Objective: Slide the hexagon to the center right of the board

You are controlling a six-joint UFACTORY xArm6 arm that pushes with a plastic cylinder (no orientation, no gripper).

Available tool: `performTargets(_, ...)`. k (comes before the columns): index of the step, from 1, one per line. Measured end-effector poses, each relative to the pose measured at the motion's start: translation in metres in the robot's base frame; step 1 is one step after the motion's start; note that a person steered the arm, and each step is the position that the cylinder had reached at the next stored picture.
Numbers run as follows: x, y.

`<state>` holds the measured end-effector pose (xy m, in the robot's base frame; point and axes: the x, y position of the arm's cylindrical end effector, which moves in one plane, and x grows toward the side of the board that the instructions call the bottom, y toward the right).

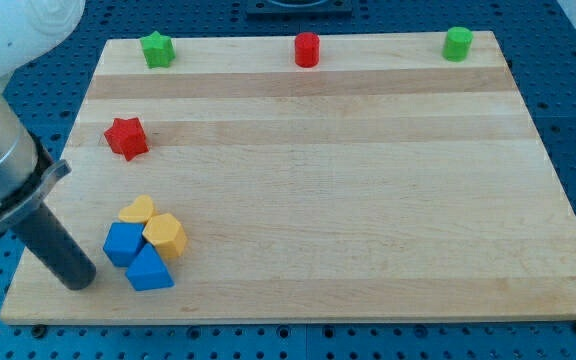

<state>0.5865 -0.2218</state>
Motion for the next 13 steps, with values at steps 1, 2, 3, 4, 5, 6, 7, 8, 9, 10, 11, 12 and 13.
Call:
performTargets(1,-0.017,0.015)
performTargets(2,-0.034,0.028)
performTargets(3,-0.035,0.055)
performTargets(4,-0.032,0.099)
performTargets(5,-0.037,0.131)
performTargets(6,-0.060,0.159)
performTargets(7,-0.095,0.164)
performTargets(8,-0.133,0.157)
performTargets(9,-0.143,0.172)
performTargets(10,-0.143,0.222)
performTargets(11,-0.141,0.266)
performTargets(12,-0.144,0.307)
performTargets(13,-0.157,0.331)
